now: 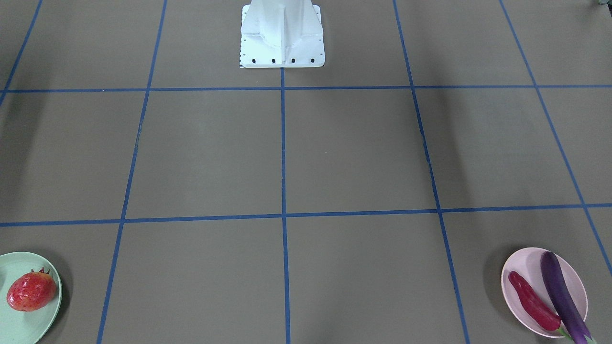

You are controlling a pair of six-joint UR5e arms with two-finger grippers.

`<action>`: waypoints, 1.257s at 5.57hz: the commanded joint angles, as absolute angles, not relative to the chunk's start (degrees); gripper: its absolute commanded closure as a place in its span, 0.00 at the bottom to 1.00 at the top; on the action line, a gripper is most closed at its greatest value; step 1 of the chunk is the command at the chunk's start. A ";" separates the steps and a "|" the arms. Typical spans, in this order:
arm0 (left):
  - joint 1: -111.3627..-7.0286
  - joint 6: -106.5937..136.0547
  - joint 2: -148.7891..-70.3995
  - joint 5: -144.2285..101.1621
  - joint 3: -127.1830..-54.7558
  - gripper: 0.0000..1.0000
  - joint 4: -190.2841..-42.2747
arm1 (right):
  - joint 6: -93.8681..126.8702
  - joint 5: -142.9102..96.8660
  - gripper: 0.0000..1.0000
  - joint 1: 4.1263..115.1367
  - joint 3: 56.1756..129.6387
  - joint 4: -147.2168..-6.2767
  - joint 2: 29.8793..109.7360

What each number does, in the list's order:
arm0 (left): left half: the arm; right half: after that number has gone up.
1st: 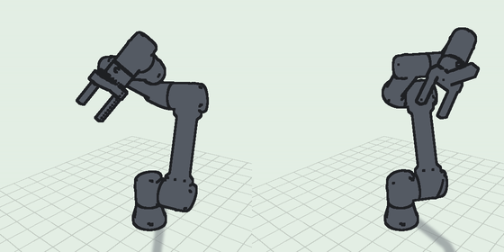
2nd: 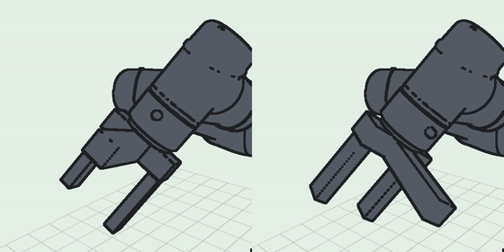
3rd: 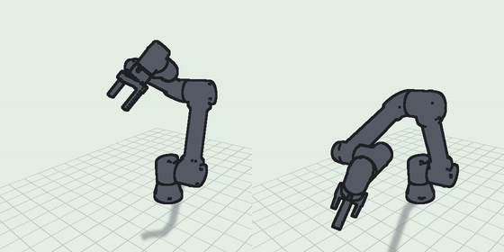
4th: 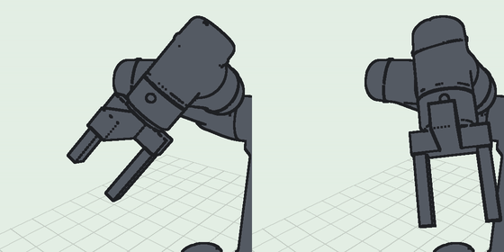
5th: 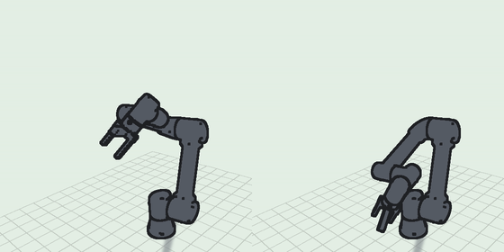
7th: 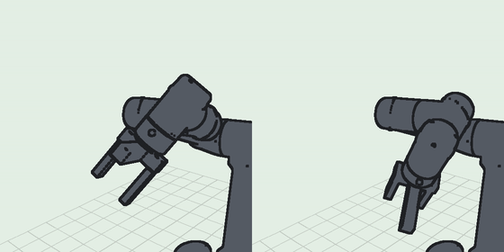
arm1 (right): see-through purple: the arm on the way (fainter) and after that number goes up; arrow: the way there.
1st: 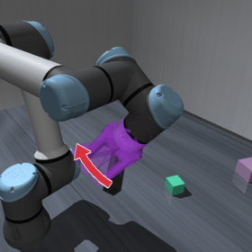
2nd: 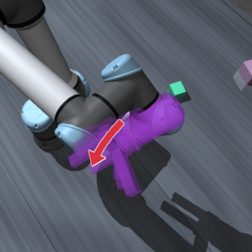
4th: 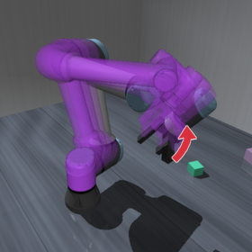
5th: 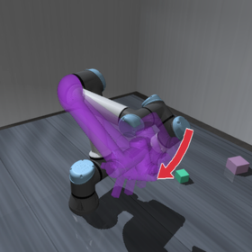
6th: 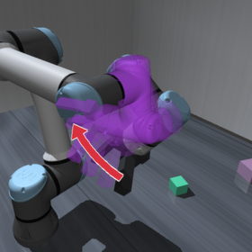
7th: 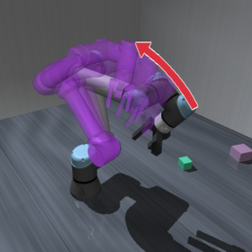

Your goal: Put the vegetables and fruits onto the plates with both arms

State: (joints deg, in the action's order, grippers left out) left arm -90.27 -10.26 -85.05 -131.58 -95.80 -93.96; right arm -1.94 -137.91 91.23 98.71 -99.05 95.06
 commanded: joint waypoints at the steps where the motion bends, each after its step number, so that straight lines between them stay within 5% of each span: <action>1: -90.18 -9.85 -85.25 -131.83 -96.24 0.00 -93.87 | -1.93 -137.90 0.00 91.23 98.79 -99.05 94.92; 7: -90.00 -4.22 -85.78 -132.01 -96.86 0.00 -93.87 | -1.67 -137.81 0.00 91.23 98.61 -93.87 94.83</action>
